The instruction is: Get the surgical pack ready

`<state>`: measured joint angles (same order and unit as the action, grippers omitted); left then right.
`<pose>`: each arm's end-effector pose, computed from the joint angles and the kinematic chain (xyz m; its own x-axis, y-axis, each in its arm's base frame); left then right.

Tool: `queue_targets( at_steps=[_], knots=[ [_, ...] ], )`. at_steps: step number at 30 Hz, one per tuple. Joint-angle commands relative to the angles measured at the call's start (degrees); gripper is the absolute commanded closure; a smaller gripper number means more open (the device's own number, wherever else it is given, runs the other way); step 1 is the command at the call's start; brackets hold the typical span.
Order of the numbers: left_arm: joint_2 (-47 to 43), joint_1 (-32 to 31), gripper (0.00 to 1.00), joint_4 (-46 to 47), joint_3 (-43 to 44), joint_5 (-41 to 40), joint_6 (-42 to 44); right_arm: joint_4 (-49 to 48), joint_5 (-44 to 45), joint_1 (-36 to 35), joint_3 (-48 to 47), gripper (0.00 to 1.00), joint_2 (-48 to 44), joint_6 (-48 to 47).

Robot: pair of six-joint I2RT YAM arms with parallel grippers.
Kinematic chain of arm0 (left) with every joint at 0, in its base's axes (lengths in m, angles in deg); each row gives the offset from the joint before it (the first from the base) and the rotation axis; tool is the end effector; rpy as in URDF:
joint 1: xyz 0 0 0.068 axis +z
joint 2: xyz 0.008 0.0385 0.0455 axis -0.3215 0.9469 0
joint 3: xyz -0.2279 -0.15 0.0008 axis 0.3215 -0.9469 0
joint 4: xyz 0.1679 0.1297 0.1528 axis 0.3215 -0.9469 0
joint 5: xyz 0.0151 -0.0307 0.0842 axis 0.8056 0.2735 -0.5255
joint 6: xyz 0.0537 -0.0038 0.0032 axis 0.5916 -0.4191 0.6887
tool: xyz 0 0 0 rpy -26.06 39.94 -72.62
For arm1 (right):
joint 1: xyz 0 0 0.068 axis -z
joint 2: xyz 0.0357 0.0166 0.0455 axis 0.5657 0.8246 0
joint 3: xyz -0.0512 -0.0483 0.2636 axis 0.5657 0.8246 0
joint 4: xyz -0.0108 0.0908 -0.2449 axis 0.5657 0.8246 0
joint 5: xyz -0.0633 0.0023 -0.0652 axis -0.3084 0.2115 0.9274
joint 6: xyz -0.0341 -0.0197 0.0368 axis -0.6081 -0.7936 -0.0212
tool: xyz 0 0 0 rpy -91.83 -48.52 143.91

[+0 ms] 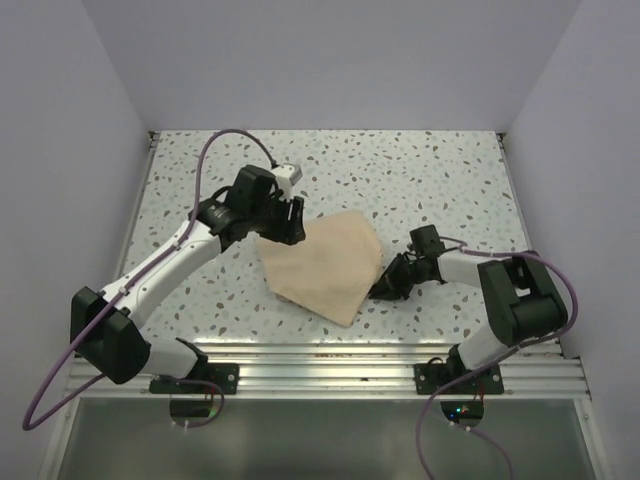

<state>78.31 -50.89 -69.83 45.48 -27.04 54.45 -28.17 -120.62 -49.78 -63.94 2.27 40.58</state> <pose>0.2483 -0.1624 0.3155 -0.7457 0.1316 -0.6532 0.4220 0.8519 -0.3102 0.2272 0.0828 0.1120 -0.8096 0.5245 0.2636 0.5676 0.5846 0.5797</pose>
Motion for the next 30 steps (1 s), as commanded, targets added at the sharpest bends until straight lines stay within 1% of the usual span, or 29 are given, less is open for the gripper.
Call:
queue_targets(
  at_steps=[1, 3, 4, 6, 7, 9, 10, 12, 13, 14, 15, 17, 19, 21, 24, 30],
  knots=[
    [1.1, -1.8, 0.4, -1.2, 0.9, 1.9, 1.9, -3.1, 2.3, 0.1, -9.1, 0.77, 6.8, -2.9],
    [1.5, -3.3, 0.4, -1.5, 1.1, 0.2, 1.9, -2.2, 0.9, 0.0, -13.6, 0.76, 10.4, -4.2],
    [1.9, -3.8, 0.4, -1.5, 1.4, -1.7, 1.8, -0.9, 0.4, 0.0, -18.2, 0.76, 14.3, -5.7],
    [3.3, -5.0, 0.39, -2.3, 2.2, -4.1, 1.6, 0.6, -0.1, 0.0, -23.1, 0.75, 17.6, -7.5],
    [4.0, -6.6, 0.34, -2.7, 3.2, -6.7, 1.4, 2.6, -0.4, 0.0, -27.7, 0.73, 20.1, -9.6],
    [6.9, -8.5, 0.34, -4.4, 4.7, -8.7, 1.0, 5.9, -0.6, 0.5, -32.9, 0.71, 23.1, -12.6],
    [8.9, -10.6, 0.33, -4.9, 6.2, -12.9, 0.5, 11.6, 0.4, 0.8, -38.4, 0.68, 24.3, -16.9],
    [11.1, -13.9, 0.33, -6.8, 8.8, -16.4, -0.1, 15.8, 0.8, 3.0, -41.7, 0.6, 26.1, -20.4],
    [12.4, -15.0, 0.33, -7.5, 9.7, -19.9, 0.0, 18.0, 1.0, 4.0, -42.1, 0.55, 25.7, -23.1],
    [14.9, -16.0, 0.33, -8.6, 10.7, -22.2, 0.1, 19.2, 2.3, 6.0, -41.8, 0.42, 24.4, -24.4],
    [16.3, -17.9, 0.33, -10.7, 12.4, -25.9, -0.1, 21.6, 2.9, 6.9, -40.8, 0.37, 23.3, -27.1],
    [19.6, -18.9, 0.33, -13.3, 13.4, -28.7, -1.0, 23.3, 5.1, 8.6, -39.1, 0.25, 21.3, -29.7],
    [21.3, -19.9, 0.33, -13.7, 13.4, -31.9, -1.7, 23.8, 5.2, 8.7, -36.1, 0.23, 17.9, -31.6],
    [22.2, -20.0, 0.33, -13.9, 13.6, -34.6, -2.0, 21.9, 3.0, 8.7, -31.9, 0.23, 14.7, -30.6],
    [24.4, -20.0, 0.33, -13.6, 14.4, -35.4, -0.8, 19.1, 0.6, 8.7, -27.0, 0.23, 11.2, -28.9],
    [27.5, -20.0, 0.35, -14.1, 14.9, -36.0, 0.6, 19.6, 1.4, 8.7, -23.7, 0.23, 8.7, -30.2]
  ],
)
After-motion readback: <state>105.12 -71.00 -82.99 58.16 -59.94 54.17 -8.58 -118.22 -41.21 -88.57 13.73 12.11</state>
